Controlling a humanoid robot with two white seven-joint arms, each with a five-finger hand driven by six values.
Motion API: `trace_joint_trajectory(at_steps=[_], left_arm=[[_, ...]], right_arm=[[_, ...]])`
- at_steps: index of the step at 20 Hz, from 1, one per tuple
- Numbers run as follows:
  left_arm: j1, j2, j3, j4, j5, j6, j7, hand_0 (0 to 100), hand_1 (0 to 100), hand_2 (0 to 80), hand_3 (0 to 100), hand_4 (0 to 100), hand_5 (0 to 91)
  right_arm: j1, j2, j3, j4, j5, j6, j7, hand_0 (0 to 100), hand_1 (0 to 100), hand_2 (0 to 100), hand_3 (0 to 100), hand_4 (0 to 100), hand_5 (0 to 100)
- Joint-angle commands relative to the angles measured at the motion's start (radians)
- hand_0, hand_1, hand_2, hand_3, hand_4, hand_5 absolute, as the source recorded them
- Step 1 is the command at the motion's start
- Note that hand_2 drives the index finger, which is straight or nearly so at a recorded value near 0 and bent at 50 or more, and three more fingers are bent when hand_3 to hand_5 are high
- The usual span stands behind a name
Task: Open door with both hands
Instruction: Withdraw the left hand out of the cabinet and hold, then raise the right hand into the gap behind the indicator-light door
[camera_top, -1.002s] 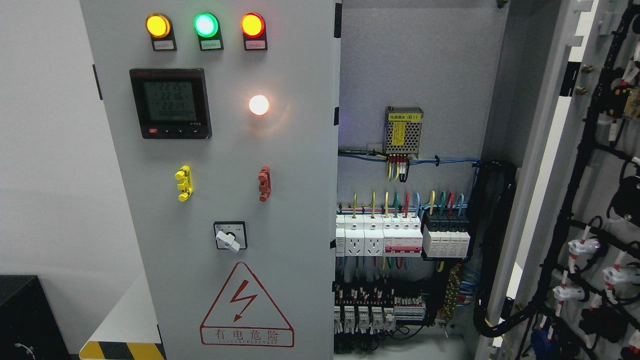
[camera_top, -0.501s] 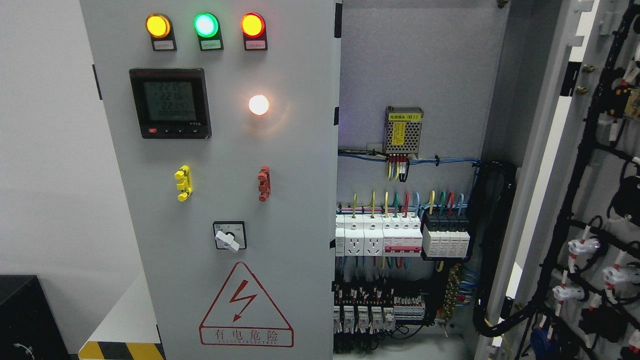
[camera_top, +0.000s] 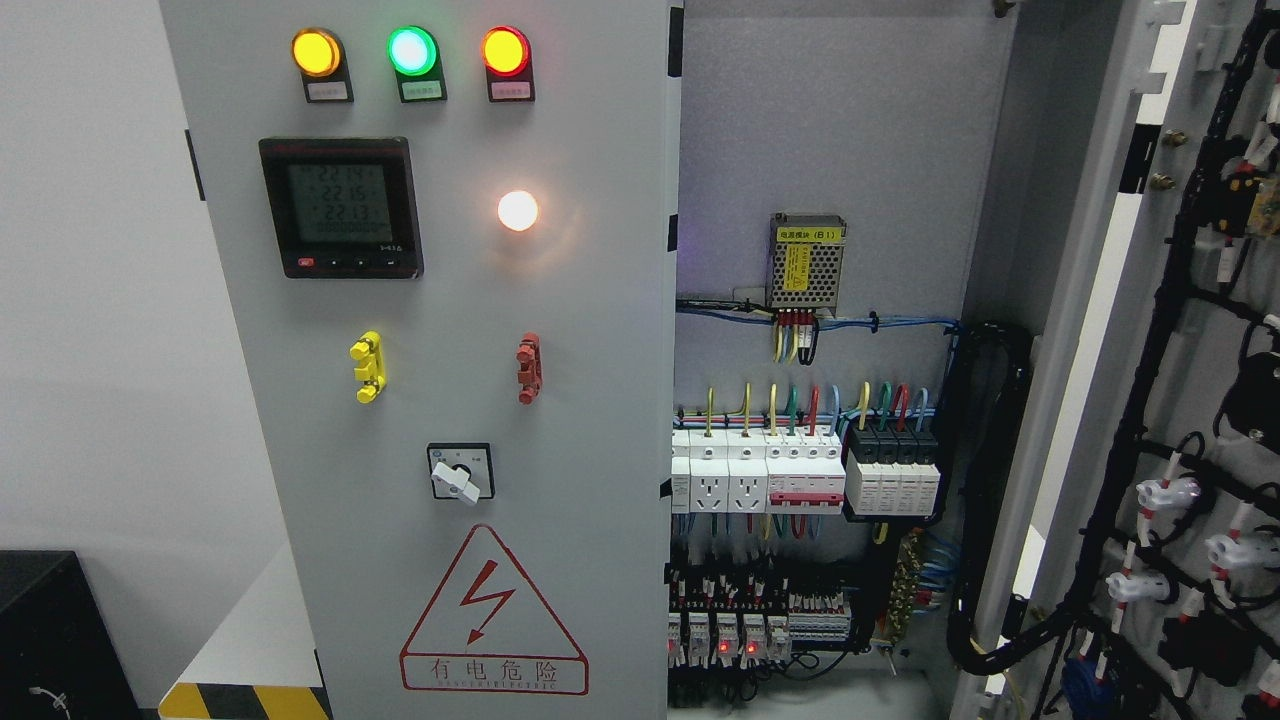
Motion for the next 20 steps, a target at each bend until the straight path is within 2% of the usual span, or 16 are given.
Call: trace_joint_trajectory(at_steps=[1, 5, 7, 9, 10, 13, 16, 18, 20], left_arm=[[0.029, -0.004, 0.01, 0.007, 0.0, 0.002, 0.001, 0, 0, 0.0, 0, 0, 0.0], [0.029, -0.004, 0.01, 0.007, 0.0, 0.003, 0.001, 0, 0, 0.0, 0, 0, 0.0], [0.029, -0.004, 0.01, 0.007, 0.0, 0.002, 0.001, 0, 0, 0.0, 0, 0, 0.0], [0.029, -0.004, 0.01, 0.007, 0.0, 0.003, 0.001, 0, 0, 0.0, 0, 0, 0.0], [0.029, -0.004, 0.01, 0.007, 0.0, 0.003, 0.001, 0, 0, 0.0, 0, 0, 0.0], [0.029, -0.004, 0.01, 0.007, 0.0, 0.002, 0.001, 0, 0, 0.0, 0, 0, 0.0], [0.029, -0.004, 0.01, 0.007, 0.0, 0.003, 0.001, 0, 0, 0.0, 0, 0, 0.0], [0.029, -0.004, 0.01, 0.007, 0.0, 0.003, 0.001, 0, 0, 0.0, 0, 0, 0.0], [0.029, -0.004, 0.01, 0.007, 0.0, 0.002, 0.001, 0, 0, 0.0, 0, 0, 0.0]], right_arm=[[-0.093, -0.102, 0.109, -0.464, -0.02, -0.062, -0.002, 0, 0, 0, 0, 0, 0], [-0.231, -0.093, 0.11, -0.464, -0.02, -0.062, -0.01, 0, 0, 0, 0, 0, 0], [-0.294, -0.081, 0.121, -0.464, -0.02, -0.053, -0.011, 0, 0, 0, 0, 0, 0], [-0.357, -0.053, 0.132, -0.464, -0.02, -0.027, -0.011, 0, 0, 0, 0, 0, 0], [-0.394, -0.041, 0.139, -0.464, -0.02, 0.023, -0.011, 0, 0, 0, 0, 0, 0], [-0.52, 0.016, 0.138, -0.463, -0.025, 0.257, -0.011, 0, 0, 0, 0, 0, 0], [-0.691, 0.088, 0.136, -0.458, -0.026, 0.426, -0.011, 0, 0, 0, 0, 0, 0], [-0.785, 0.097, 0.135, -0.45, -0.026, 0.551, -0.013, 0, 0, 0, 0, 0, 0], [-0.856, 0.113, 0.133, -0.426, -0.038, 0.615, -0.011, 0, 0, 0, 0, 0, 0]])
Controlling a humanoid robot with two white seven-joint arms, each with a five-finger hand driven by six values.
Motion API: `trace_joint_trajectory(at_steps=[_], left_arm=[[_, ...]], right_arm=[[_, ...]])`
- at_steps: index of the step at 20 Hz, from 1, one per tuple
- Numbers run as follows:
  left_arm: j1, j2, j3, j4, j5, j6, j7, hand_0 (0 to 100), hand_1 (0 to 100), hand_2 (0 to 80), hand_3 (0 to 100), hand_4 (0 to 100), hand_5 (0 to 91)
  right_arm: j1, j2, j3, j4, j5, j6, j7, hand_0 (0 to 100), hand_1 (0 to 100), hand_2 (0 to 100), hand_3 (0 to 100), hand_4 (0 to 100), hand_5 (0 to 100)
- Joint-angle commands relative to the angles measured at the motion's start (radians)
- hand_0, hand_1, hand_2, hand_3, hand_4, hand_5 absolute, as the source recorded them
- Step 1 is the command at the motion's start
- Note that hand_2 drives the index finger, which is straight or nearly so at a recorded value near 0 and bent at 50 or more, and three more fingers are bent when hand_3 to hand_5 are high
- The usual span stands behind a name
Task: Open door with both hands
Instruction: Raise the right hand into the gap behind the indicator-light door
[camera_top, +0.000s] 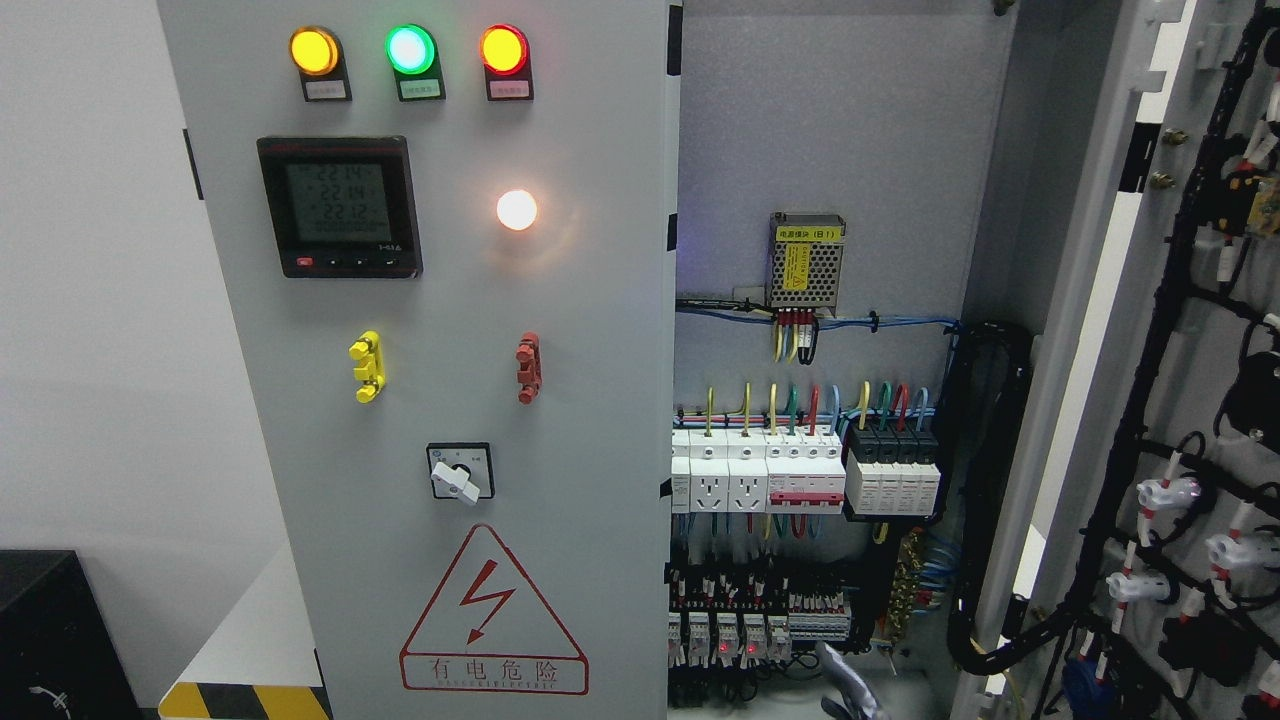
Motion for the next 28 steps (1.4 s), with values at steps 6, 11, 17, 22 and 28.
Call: trace_joint_trajectory(at_steps=[6, 11, 17, 22, 28], left_arm=[[0.029, -0.001, 0.001, 0.001, 0.0, -0.004, 0.001, 0, 0, 0.0, 0, 0, 0.0], [0.029, -0.001, 0.001, 0.001, 0.0, -0.003, 0.001, 0, 0, 0.0, 0, 0, 0.0], [0.029, -0.001, 0.001, 0.001, 0.0, -0.003, 0.001, 0, 0, 0.0, 0, 0, 0.0], [0.029, -0.001, 0.001, 0.001, 0.0, -0.004, 0.002, 0, 0, 0.0, 0, 0, 0.0], [0.029, -0.001, 0.001, 0.001, 0.0, -0.004, 0.001, 0, 0, 0.0, 0, 0, 0.0]], right_arm=[[-0.364, 0.117, -0.006, 0.076, -0.044, 0.186, 0.002, 0, 0, 0, 0, 0, 0], [-0.451, 0.12, -0.022, 0.188, -0.129, 0.247, 0.008, 0, 0, 0, 0, 0, 0], [-0.54, 0.118, -0.042, 0.352, -0.152, 0.247, 0.013, 0, 0, 0, 0, 0, 0], [-0.606, 0.106, -0.048, 0.462, -0.154, 0.241, 0.013, 0, 0, 0, 0, 0, 0], [-0.618, 0.084, -0.057, 0.484, -0.168, 0.247, 0.026, 0, 0, 0, 0, 0, 0]])
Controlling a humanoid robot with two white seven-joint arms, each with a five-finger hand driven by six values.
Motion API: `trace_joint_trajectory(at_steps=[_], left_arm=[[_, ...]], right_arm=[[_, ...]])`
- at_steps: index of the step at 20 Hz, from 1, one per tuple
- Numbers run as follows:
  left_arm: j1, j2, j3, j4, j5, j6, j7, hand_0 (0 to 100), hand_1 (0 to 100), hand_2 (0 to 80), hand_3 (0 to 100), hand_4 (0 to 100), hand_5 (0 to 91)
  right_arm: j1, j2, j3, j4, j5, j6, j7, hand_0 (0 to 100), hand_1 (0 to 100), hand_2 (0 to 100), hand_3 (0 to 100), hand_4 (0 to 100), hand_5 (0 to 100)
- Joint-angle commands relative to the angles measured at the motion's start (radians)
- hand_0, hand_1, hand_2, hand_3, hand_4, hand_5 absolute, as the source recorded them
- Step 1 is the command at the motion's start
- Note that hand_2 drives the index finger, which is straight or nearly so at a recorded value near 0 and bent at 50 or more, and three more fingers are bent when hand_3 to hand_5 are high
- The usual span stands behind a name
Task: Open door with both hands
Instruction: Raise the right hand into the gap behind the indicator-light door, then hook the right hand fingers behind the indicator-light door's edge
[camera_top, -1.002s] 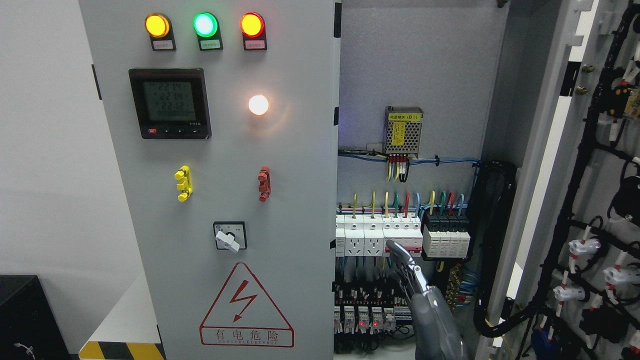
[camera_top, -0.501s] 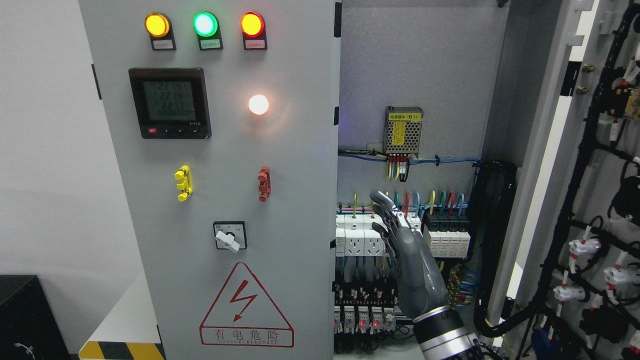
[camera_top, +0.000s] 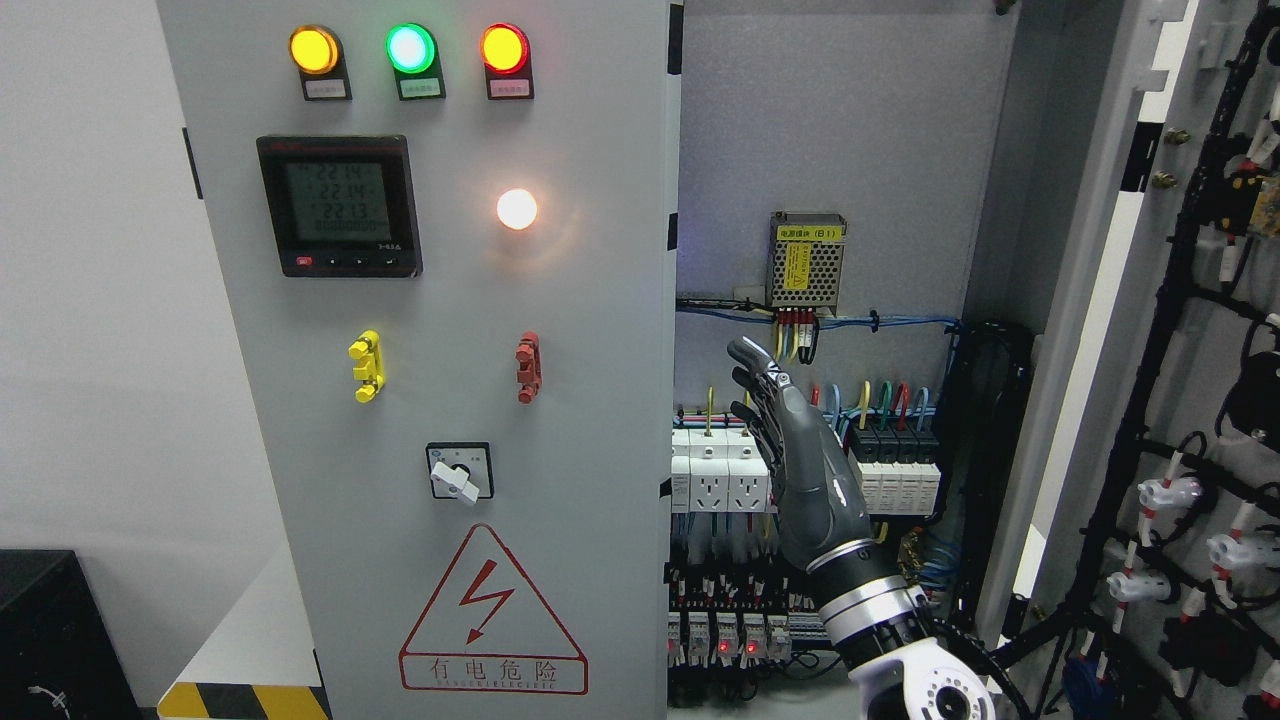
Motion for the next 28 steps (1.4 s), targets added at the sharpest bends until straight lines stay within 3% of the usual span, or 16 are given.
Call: trace_joint_trajectory(at_steps=[1, 3, 9, 12, 15, 22, 24, 28], left_arm=[[0.029, 0.0, 0.0, 0.0, 0.0, 0.001, 0.002, 0, 0, 0.0, 0, 0, 0.0], [0.029, 0.0, 0.0, 0.0, 0.0, 0.001, 0.002, 0, 0, 0.0, 0, 0, 0.0], [0.029, 0.0, 0.0, 0.0, 0.0, 0.001, 0.002, 0, 0, 0.0, 0, 0, 0.0], [0.029, 0.0, 0.0, 0.0, 0.0, 0.001, 0.002, 0, 0, 0.0, 0, 0, 0.0], [0.029, 0.0, 0.0, 0.0, 0.0, 0.002, 0.002, 0, 0, 0.0, 0, 0, 0.0], [0.029, 0.0, 0.0, 0.0, 0.0, 0.001, 0.002, 0, 0, 0.0, 0, 0, 0.0], [0.029, 0.0, 0.0, 0.0, 0.0, 0.001, 0.002, 0, 0, 0.0, 0, 0, 0.0], [0.029, 0.0, 0.0, 0.0, 0.0, 0.002, 0.004, 0, 0, 0.0, 0, 0, 0.0]], right_arm=[[-0.042, -0.02, -0.017, 0.147, -0.017, 0.005, 0.022, 0, 0, 0, 0, 0, 0], [-0.053, -0.052, -0.019, 0.159, -0.049, 0.005, 0.046, 0, 0, 0, 0, 0, 0], [-0.076, -0.121, -0.013, 0.161, -0.173, 0.048, 0.051, 0, 0, 0, 0, 0, 0], [-0.096, -0.123, -0.011, 0.159, -0.193, 0.056, 0.063, 0, 0, 0, 0, 0, 0], [-0.117, -0.121, -0.014, 0.155, -0.207, 0.094, 0.16, 0, 0, 0, 0, 0, 0], [-0.139, -0.123, -0.017, 0.161, -0.219, 0.131, 0.181, 0, 0, 0, 0, 0, 0], [-0.146, -0.121, -0.017, 0.161, -0.263, 0.158, 0.232, 0, 0, 0, 0, 0, 0], [-0.16, -0.121, -0.017, 0.161, -0.273, 0.181, 0.246, 0, 0, 0, 0, 0, 0]])
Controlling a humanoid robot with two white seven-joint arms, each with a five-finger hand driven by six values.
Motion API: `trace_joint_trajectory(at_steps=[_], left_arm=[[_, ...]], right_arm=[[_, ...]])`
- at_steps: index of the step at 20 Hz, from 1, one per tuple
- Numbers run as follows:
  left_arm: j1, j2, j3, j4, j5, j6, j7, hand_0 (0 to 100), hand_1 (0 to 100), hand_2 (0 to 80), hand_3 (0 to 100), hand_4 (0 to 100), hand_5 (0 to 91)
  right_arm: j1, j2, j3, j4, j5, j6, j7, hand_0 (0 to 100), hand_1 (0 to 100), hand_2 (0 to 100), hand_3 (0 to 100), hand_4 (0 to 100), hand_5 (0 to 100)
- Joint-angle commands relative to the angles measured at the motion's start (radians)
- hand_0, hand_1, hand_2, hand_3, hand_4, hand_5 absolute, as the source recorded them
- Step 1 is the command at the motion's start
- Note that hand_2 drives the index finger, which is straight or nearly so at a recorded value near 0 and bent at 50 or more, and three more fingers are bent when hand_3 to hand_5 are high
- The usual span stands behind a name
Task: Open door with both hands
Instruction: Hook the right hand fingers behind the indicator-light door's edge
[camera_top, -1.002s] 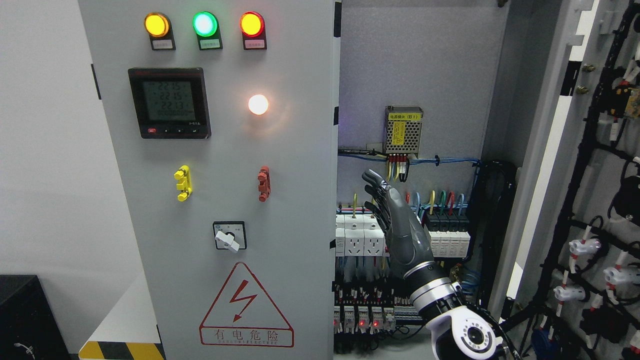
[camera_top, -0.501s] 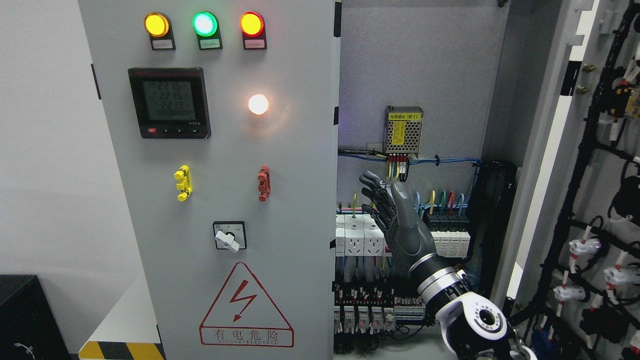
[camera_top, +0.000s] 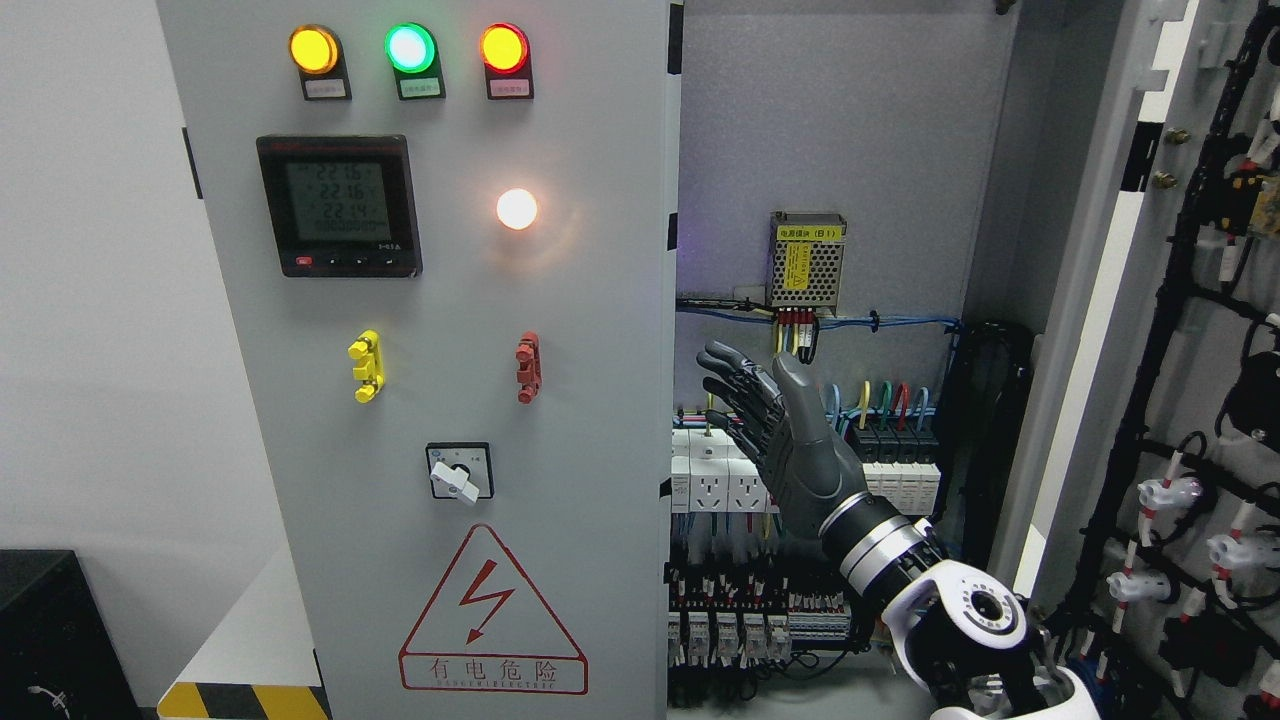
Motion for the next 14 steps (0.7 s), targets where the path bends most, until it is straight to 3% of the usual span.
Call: trace_joint_trajectory(at_steps=[1, 12, 14], left_arm=[[0.029, 0.0, 0.0, 0.0, 0.0, 0.0, 0.0, 0, 0, 0.0, 0, 0, 0.0], [0.029, 0.0, 0.0, 0.0, 0.0, 0.001, 0.0, 0, 0, 0.0, 0, 0, 0.0], [0.029, 0.0, 0.0, 0.0, 0.0, 0.001, 0.0, 0, 0, 0.0, 0, 0, 0.0]], right_arm=[[-0.031, -0.012, -0.004, 0.016, -0.031, 0.028, 0.018, 0, 0, 0, 0, 0, 0], [-0.071, -0.012, -0.004, 0.06, -0.042, 0.059, 0.024, 0, 0, 0, 0, 0, 0], [-0.071, -0.012, -0.004, 0.062, -0.074, 0.061, 0.054, 0, 0, 0, 0, 0, 0]])
